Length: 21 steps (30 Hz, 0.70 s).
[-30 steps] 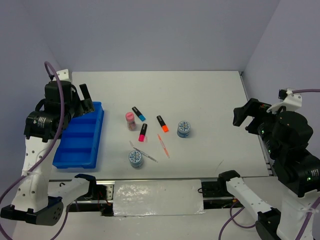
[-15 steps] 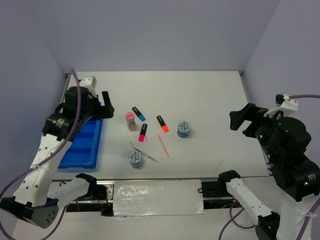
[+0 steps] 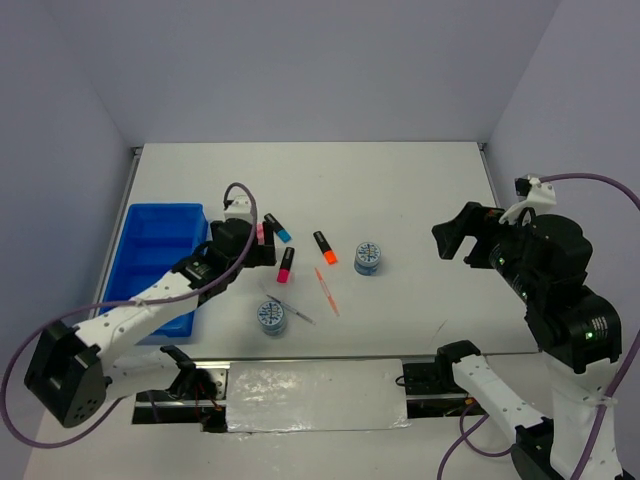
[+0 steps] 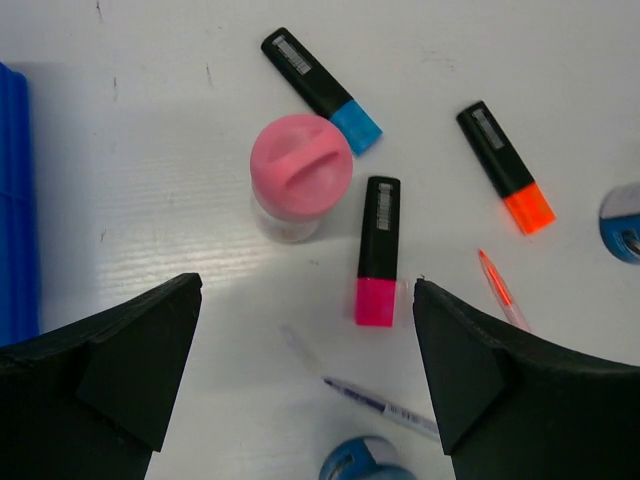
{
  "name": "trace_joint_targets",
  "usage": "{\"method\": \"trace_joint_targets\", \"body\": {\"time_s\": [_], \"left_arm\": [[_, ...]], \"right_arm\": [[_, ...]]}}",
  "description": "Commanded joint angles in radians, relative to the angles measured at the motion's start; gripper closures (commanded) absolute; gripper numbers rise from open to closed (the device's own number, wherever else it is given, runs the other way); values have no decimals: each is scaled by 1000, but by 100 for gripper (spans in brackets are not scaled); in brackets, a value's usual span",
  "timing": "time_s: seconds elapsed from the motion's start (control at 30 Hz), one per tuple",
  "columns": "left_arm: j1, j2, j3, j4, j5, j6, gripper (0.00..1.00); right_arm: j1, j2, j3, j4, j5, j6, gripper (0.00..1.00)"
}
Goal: Sort the stationery into containers
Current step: Pick up the pen from the center of the board.
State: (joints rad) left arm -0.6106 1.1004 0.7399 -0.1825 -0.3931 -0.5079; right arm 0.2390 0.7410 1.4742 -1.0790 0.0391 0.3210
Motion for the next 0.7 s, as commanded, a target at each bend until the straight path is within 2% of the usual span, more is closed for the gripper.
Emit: {"method": "trace_joint_targets", "body": {"time_s": [0.0, 0.1, 0.27, 0.4, 0.53, 0.57, 0.6, 0.67], "left_arm": [[-12, 88, 3, 225, -107, -31, 1], [-18, 165, 18, 258, -180, -27, 1], [-15, 302, 61, 295, -211, 23, 1], [-14, 366, 85, 325, -222, 31, 8], [-6, 403, 85, 357, -207, 35, 23], [-3, 409, 87, 362, -205, 35, 28], [0, 415, 87, 368, -201, 35, 37], [2, 434, 99, 382, -199, 40, 42]], "right_arm": [[6, 6, -6, 62, -76, -3, 0], [5, 9, -6, 63, -105, -3, 0], [6, 14, 3, 60, -166, -7, 0], [8, 12, 18, 60, -176, -10, 0], [8, 14, 24, 62, -194, -5, 0], [6, 17, 26, 60, -196, -5, 0], [9, 18, 29, 60, -199, -5, 0], [11, 26, 35, 62, -205, -3, 0]]}}
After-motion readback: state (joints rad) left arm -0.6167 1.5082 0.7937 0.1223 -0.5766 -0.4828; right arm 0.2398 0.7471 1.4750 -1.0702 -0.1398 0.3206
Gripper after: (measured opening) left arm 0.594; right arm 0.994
